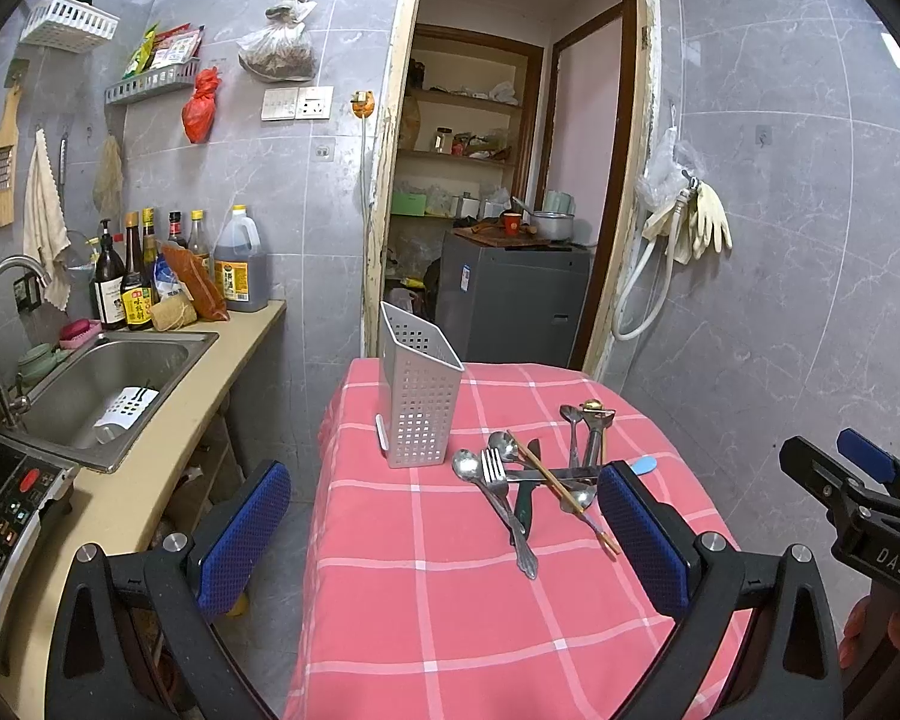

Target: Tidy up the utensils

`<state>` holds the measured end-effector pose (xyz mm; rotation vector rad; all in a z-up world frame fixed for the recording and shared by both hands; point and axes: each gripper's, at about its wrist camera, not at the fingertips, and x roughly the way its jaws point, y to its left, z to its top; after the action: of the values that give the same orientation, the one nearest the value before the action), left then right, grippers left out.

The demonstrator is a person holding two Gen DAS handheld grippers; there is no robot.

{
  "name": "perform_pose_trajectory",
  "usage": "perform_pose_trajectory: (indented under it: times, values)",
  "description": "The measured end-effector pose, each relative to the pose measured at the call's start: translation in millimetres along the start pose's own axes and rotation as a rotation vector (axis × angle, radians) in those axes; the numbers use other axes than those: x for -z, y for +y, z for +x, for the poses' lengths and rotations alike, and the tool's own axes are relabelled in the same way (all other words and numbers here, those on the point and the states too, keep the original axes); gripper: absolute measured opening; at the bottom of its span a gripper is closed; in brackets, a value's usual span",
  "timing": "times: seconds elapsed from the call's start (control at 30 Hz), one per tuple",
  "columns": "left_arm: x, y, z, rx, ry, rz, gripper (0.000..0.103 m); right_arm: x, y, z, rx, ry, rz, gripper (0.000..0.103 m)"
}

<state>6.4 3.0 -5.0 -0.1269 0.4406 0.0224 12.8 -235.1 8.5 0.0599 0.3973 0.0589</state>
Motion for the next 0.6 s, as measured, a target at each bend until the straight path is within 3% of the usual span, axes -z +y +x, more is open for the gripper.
perform_pose_trajectory:
  times: [0.6]
  values:
    - [0.2, 0.3, 0.8, 0.000, 0.002, -0.001, 0.103, 0.5, 1.8, 0.3, 0.001, 0.003, 0.000, 0.102]
